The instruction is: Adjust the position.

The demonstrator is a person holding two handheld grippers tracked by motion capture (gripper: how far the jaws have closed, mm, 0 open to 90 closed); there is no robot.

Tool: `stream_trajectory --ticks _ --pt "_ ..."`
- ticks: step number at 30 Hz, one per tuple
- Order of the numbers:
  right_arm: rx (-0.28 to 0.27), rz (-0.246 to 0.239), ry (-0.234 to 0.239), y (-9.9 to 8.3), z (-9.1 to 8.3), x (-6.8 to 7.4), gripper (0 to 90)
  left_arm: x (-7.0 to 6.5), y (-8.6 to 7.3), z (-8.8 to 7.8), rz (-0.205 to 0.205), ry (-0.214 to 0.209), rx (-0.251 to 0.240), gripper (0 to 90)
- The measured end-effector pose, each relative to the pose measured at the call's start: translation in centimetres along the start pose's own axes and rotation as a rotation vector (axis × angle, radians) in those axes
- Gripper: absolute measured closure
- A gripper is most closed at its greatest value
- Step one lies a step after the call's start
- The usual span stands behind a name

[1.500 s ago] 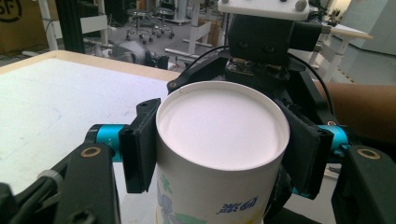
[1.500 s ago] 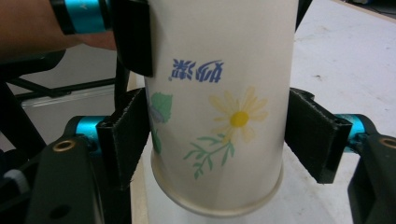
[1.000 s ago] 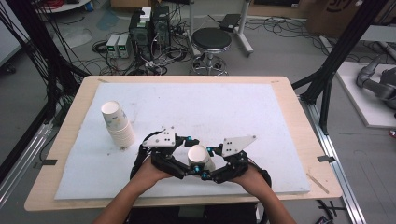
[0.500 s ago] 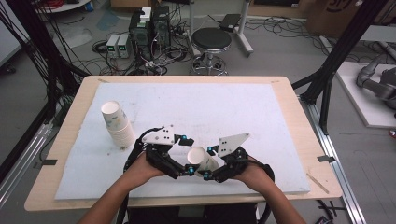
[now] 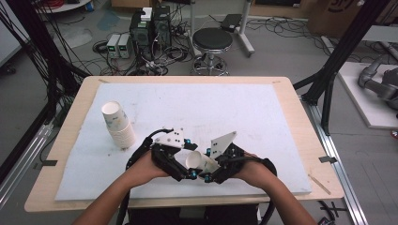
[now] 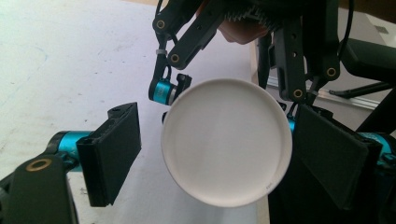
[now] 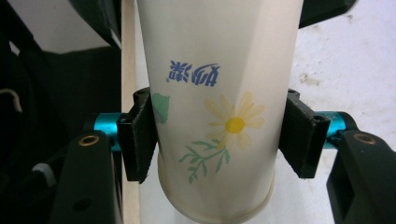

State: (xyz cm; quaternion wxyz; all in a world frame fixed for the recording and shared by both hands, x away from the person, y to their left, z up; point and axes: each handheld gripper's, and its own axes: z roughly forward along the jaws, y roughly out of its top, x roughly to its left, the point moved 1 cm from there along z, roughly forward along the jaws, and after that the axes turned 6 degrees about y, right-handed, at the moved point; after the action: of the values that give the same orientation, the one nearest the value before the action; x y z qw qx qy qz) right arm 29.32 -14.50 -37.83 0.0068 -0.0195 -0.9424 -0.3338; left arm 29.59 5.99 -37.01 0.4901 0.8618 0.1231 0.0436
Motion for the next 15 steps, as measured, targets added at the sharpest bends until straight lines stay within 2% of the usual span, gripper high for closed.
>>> stream_trajectory --ticks 4,11,15 --pt "0.042 -0.019 0.004 0.29 0.23 0.14 36.6 0.0 -0.13 0.31 0.005 -0.01 0.04 21.3" --pt "0.102 -0.019 0.001 0.4 0.68 0.28 36.4 -0.02 -0.18 0.6 0.009 -0.026 0.059 27.3" --pt "0.109 -0.022 0.004 0.45 0.79 0.21 36.3 -0.02 -0.26 0.69 0.011 -0.036 0.085 32.4"
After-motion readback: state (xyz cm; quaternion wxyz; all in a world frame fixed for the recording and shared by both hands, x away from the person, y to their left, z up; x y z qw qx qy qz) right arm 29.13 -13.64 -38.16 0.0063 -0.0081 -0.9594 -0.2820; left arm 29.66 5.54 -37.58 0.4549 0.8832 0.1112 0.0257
